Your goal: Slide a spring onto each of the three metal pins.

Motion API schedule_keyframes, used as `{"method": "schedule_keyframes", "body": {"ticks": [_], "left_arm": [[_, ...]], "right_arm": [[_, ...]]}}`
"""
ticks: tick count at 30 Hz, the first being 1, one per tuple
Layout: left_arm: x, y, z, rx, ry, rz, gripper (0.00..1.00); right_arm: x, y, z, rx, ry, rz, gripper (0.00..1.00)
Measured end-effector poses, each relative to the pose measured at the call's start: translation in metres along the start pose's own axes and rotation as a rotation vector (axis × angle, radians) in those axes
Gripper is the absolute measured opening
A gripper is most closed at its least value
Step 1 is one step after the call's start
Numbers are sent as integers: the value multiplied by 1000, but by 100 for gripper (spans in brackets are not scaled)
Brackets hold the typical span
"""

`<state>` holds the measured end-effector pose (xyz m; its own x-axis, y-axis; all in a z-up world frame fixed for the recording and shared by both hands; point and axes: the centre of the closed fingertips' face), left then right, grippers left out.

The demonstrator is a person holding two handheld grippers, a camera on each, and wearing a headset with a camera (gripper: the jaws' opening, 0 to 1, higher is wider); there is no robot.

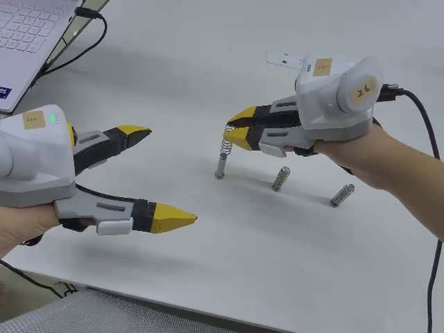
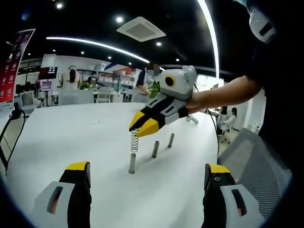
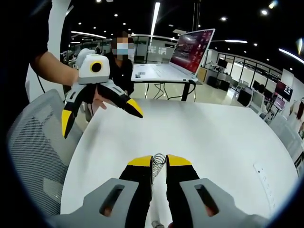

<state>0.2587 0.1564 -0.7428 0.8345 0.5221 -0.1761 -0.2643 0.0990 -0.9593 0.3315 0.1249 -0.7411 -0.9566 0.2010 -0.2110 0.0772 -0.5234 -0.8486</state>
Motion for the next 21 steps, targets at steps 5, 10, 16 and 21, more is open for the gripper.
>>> {"method": "schedule_keyframes", "body": {"ticks": [5,10,16,21], "left_arm": [[-1,1,0,1,1,8,97],[-1,1,0,2,1,7,97],[0,1,-1,4,0,8,97],[-1,3,-1,7,1,12,97]], "right_arm": [[1,0,-1,0,-2,-3,7],[2,0,-2,0,-3,-5,8],[1,3,-1,5,0,-8,8],[0,4,-1,5,-1,-10,8]]}}
Point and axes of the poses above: the centre of the closed fingertips' face, and the gripper's own axes: z roughly backward along the fingers, x roughly to its left, y roughly out of its underside, and after that the axes turned 9 degrees about y, right-handed
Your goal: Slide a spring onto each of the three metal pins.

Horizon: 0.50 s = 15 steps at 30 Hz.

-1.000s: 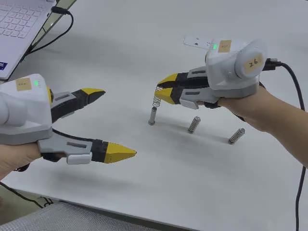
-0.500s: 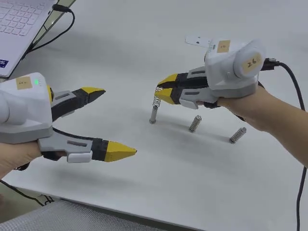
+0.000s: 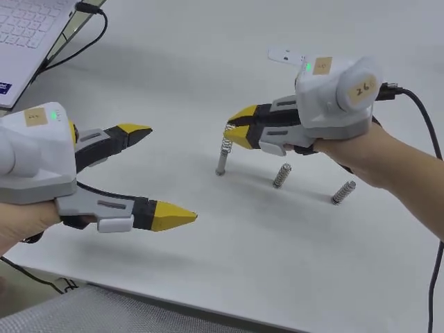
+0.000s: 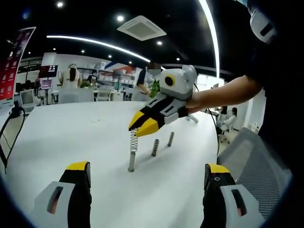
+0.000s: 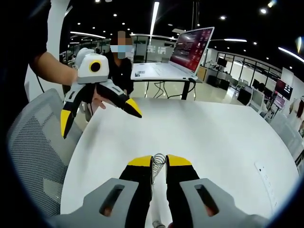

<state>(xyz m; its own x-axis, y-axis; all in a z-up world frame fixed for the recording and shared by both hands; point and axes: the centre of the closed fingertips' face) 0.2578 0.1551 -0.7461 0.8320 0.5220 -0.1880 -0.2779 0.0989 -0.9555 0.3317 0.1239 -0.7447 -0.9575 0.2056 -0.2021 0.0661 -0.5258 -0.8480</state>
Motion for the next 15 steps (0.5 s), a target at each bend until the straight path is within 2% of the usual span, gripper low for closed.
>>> {"method": "schedule_keyframes", "body": {"ticks": [15], "left_arm": [[3,5,5,11,-14,9,96]], "right_arm": [[1,2,-4,4,1,-4,8]]}}
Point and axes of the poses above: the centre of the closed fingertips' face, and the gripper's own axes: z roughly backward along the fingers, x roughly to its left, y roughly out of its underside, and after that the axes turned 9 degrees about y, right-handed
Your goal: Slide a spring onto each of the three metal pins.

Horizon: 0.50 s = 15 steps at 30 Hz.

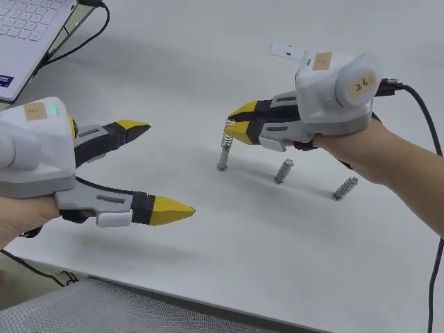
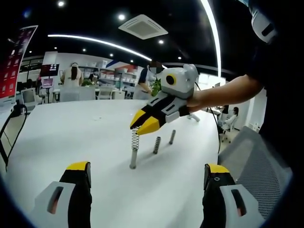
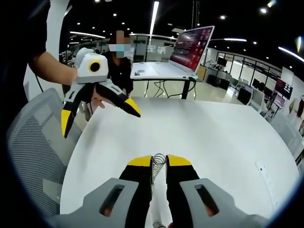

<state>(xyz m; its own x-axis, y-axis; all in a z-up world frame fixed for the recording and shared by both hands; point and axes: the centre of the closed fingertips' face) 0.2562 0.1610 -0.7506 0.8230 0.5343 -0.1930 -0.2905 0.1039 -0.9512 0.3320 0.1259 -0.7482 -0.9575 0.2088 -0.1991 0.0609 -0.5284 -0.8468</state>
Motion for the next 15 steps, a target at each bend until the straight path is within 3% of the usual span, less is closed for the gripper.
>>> {"method": "schedule_keyframes", "body": {"ticks": [15], "left_arm": [[-1,-3,0,-5,3,-7,97]], "right_arm": [[2,5,-3,9,6,-2,8]]}}
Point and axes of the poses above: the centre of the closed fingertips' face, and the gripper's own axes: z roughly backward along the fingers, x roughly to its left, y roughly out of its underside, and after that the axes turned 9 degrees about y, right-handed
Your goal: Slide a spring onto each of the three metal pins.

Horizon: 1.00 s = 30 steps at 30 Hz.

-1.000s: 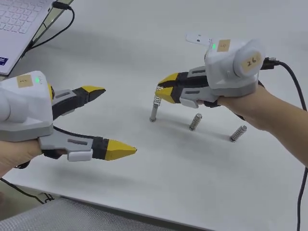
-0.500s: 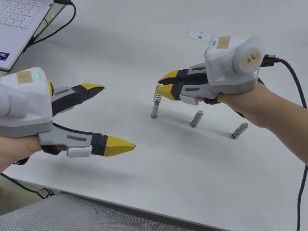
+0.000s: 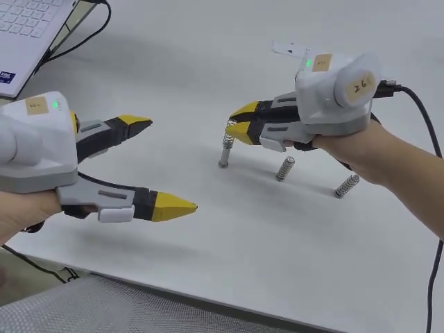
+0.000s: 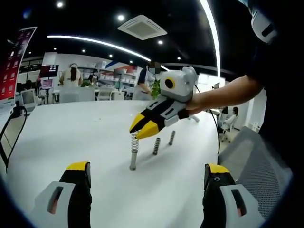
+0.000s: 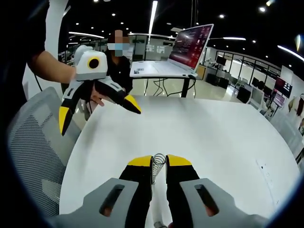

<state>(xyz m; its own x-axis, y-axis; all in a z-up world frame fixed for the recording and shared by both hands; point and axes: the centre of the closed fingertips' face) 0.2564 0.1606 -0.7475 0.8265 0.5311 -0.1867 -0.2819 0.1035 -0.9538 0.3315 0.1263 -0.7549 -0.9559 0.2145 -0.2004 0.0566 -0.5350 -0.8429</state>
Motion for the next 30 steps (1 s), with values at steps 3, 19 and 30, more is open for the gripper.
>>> {"method": "schedule_keyframes", "body": {"ticks": [3,19,30], "left_arm": [[0,0,0,0,-3,0,97],[2,4,2,5,-6,4,96],[0,6,0,8,-2,4,96]], "right_arm": [[0,2,-1,4,-1,1,8],[4,15,-9,32,-1,2,8],[8,26,-16,66,-11,22,8]]}}
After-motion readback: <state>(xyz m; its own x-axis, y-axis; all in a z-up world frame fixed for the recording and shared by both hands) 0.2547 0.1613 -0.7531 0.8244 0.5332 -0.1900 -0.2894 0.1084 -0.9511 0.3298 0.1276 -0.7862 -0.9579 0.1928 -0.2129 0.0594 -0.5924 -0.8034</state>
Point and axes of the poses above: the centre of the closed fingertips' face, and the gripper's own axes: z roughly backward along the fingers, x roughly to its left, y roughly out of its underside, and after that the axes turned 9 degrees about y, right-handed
